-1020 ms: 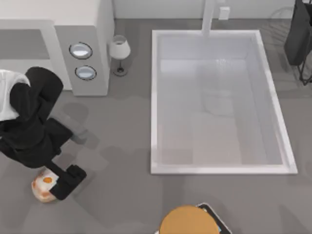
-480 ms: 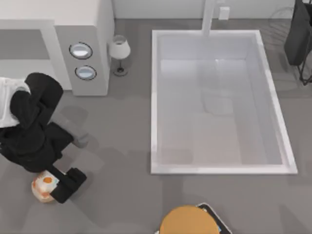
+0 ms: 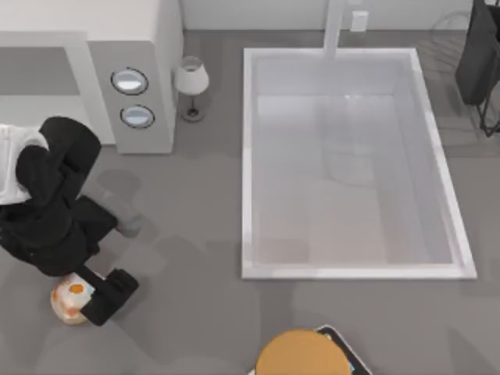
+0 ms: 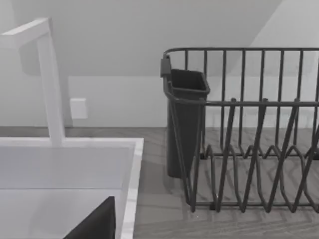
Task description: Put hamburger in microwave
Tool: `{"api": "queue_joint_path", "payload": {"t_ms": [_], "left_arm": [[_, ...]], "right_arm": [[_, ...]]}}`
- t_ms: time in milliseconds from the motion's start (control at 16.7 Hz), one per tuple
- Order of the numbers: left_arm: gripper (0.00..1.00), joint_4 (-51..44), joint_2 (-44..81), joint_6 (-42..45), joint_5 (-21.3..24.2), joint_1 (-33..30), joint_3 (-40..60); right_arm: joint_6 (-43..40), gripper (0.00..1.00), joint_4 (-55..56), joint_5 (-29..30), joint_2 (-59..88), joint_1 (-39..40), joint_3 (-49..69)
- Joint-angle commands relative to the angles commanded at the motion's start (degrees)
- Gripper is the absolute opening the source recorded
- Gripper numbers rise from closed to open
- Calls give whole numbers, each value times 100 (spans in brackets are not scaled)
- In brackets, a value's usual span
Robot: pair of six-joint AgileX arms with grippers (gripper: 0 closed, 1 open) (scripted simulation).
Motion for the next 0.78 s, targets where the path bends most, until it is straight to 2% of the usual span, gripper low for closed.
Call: {"api": "queue_joint_path", "payload": {"t_ms": [240,720,780], "left_arm": [[2,0,0,0,0,0,0],[0,0,0,0,0,0,0],[0,-355,-384,2,83,16,160]], "right_arm": [[0,100,0,0,0,0,0],[0,100,0,0,0,0,0],[0,100,0,0,0,0,0]]}}
